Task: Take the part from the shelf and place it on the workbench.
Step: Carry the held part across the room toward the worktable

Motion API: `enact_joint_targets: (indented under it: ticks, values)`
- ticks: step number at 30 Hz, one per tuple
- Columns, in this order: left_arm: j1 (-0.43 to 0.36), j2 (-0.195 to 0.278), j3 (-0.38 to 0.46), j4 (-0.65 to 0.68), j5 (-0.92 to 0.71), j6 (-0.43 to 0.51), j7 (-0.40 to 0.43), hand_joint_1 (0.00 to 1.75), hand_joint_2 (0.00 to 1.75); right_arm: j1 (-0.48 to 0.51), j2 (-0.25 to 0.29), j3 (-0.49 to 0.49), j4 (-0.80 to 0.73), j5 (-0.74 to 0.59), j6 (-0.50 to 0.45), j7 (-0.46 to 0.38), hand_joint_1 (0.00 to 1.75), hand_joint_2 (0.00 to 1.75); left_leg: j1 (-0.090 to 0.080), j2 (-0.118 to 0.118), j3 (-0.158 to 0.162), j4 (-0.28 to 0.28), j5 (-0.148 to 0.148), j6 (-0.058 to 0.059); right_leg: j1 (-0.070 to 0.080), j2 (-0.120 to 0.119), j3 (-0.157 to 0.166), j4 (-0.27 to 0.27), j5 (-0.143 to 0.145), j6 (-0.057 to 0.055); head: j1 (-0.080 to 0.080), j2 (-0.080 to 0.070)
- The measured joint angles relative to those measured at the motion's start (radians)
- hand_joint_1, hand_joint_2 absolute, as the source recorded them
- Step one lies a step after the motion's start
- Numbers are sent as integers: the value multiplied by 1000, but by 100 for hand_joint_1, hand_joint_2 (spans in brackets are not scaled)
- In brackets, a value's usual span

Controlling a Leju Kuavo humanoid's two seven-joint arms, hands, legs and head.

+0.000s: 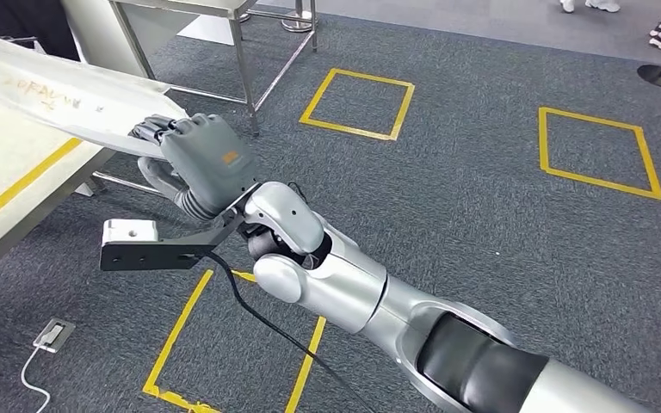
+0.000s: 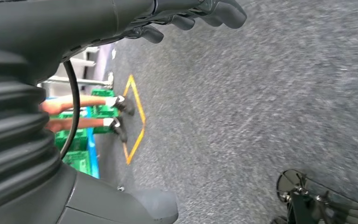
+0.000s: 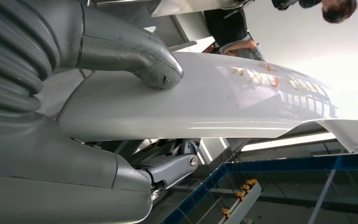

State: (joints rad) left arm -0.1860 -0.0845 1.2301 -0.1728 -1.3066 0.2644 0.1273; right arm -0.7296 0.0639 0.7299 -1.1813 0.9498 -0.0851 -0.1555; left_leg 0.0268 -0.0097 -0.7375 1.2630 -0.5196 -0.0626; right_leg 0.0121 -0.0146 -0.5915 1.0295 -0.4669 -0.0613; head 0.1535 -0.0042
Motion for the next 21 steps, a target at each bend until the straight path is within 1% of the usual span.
enact_joint_targets:
  ticks: [1,2,3,4,5,6,8,11,15,18,20,21]
  values:
    - [0,0,0,0,0,0,1,0,175,0,0,0,0,0,0,0,175,175,0,4,39,-60,26,0,0,-4,-3,4,-1,2,0,0]
    - [-1,1,0,0,0,0,2,0,175,-1,0,-1,0,0,0,0,175,175,-2,10,79,-124,42,3,1,-8,-5,8,-2,5,0,0]
    - [-2,1,0,0,0,0,3,0,175,-2,0,-1,0,0,0,0,175,175,-4,14,109,-176,54,8,3,-11,-8,13,-4,9,0,0]
    - [-2,2,0,0,1,0,4,0,175,-3,0,-2,0,0,0,0,175,175,-6,16,126,-207,58,14,5,-14,-11,16,-4,14,1,0]
    - [-2,2,0,0,3,0,5,0,175,-4,0,-2,0,0,0,0,175,175,-7,16,130,-217,56,18,7,-15,-13,17,-4,14,1,0]
    - [-2,2,0,0,4,0,5,0,175,-4,0,-2,0,0,0,0,175,175,-8,13,130,-220,60,21,9,-15,-14,18,-3,12,2,0]
    - [-1,1,0,0,6,0,5,0,175,-5,0,-3,0,0,0,1,175,175,-7,11,129,-221,63,21,10,-14,-14,16,0,7,2,0]
    - [-1,1,0,0,6,0,3,0,175,-8,1,-3,0,1,0,1,175,175,-9,11,127,-220,63,26,9,-14,-12,8,5,16,2,0]
    - [-2,2,0,0,6,0,1,0,175,-8,0,-3,0,3,0,3,175,175,-14,12,122,-218,66,36,3,-14,-15,3,13,33,1,0]
    - [-2,2,0,0,6,0,0,0,175,-9,1,-3,0,3,0,3,175,175,-17,12,118,-218,68,42,0,-15,-17,2,17,39,1,0]
    - [-2,3,0,-1,6,0,-1,0,175,-9,1,-3,0,3,0,3,175,175,-19,11,117,-220,68,48,-2,-17,-17,0,17,45,1,0]
    - [-2,3,0,-1,6,0,-1,0,175,-9,0,-3,0,4,0,4,175,175,-16,11,119,-225,71,52,-2,-16,-18,1,16,49,1,0]
